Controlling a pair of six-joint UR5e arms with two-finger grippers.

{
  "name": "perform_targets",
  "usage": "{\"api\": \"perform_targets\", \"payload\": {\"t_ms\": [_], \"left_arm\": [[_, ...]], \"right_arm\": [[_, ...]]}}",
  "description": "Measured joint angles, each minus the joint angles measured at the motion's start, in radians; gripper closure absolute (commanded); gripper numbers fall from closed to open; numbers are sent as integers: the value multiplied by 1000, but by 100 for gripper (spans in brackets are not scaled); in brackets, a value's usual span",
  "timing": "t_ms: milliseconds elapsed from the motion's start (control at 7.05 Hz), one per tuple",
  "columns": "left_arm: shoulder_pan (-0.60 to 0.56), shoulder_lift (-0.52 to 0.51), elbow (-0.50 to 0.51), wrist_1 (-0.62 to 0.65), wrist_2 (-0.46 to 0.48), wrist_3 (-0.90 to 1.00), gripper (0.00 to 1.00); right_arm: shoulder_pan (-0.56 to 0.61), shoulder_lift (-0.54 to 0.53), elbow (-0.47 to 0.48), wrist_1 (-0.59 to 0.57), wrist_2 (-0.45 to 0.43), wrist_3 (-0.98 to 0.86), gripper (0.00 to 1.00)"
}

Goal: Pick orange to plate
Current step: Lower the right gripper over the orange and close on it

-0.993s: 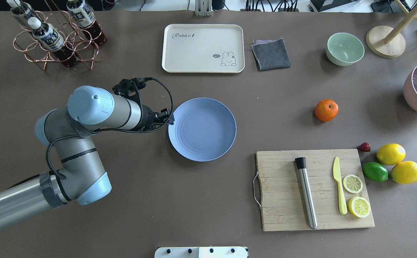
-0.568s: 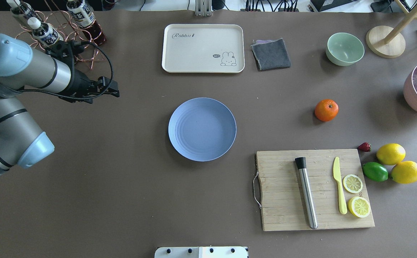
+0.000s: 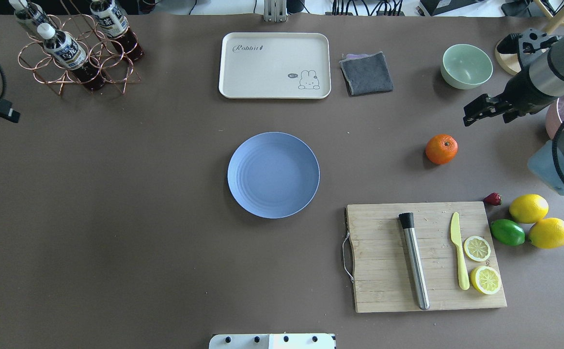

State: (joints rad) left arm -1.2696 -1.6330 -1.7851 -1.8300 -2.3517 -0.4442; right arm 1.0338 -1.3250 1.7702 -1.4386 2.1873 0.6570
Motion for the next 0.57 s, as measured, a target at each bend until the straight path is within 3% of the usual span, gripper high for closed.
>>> {"api": "perform_targets", "payload": {"t_ms": [284,568], "left_arm": [[-138,43,57,123,-53,280,2],[-162,60,86,148,-41,342,2]], "right_arm": [[-25,84,-101,7,-6,12,1],[-47,131,-196,28,-24,12,1]]}}
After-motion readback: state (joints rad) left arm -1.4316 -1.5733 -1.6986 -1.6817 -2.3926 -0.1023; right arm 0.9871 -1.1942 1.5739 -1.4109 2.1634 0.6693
